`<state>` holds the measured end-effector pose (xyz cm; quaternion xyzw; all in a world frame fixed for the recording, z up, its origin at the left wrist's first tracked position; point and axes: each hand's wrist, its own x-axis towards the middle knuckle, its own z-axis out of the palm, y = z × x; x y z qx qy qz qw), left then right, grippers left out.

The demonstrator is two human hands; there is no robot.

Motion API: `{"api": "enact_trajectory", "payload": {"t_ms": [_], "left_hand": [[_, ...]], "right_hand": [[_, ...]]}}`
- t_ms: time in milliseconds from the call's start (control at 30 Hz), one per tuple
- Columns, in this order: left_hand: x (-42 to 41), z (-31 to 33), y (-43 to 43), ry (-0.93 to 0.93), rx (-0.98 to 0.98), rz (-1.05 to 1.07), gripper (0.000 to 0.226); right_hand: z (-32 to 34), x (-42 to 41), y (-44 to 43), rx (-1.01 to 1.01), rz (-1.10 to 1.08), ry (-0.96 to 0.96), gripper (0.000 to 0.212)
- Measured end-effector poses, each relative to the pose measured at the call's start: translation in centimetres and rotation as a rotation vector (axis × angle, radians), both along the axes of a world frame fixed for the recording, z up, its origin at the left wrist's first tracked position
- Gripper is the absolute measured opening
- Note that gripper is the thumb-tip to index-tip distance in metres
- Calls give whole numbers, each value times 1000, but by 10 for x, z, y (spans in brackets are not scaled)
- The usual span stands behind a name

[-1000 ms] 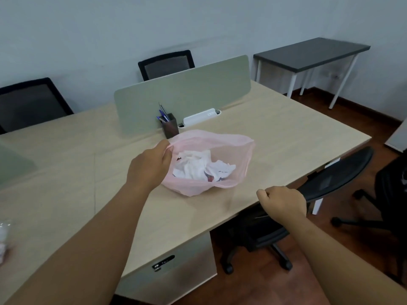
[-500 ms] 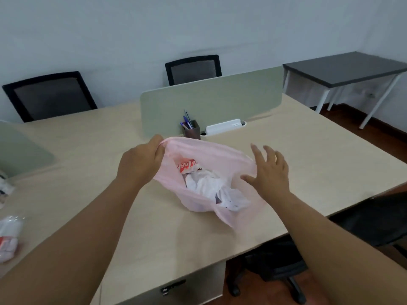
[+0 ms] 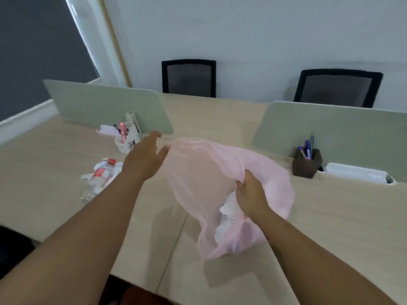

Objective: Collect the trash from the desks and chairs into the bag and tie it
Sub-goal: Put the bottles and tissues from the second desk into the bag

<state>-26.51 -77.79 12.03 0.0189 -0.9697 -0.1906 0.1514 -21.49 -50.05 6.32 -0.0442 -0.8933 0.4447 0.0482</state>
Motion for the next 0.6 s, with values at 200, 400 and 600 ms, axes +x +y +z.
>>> {"api": "enact_trajectory", "payload": {"t_ms": [200, 400, 600], "left_hand": [[8, -54, -124, -204, -99, 290, 79], [-8, -124, -187, -490, -144, 296, 94], [-22, -168, -199, -568, -140, 272, 86]], "right_hand": [[-25, -46, -107, 55, 123, -41, 16], [-52, -83, -166, 115, 41, -55, 15], [-64, -102, -175, 140, -79, -56, 14]]}}
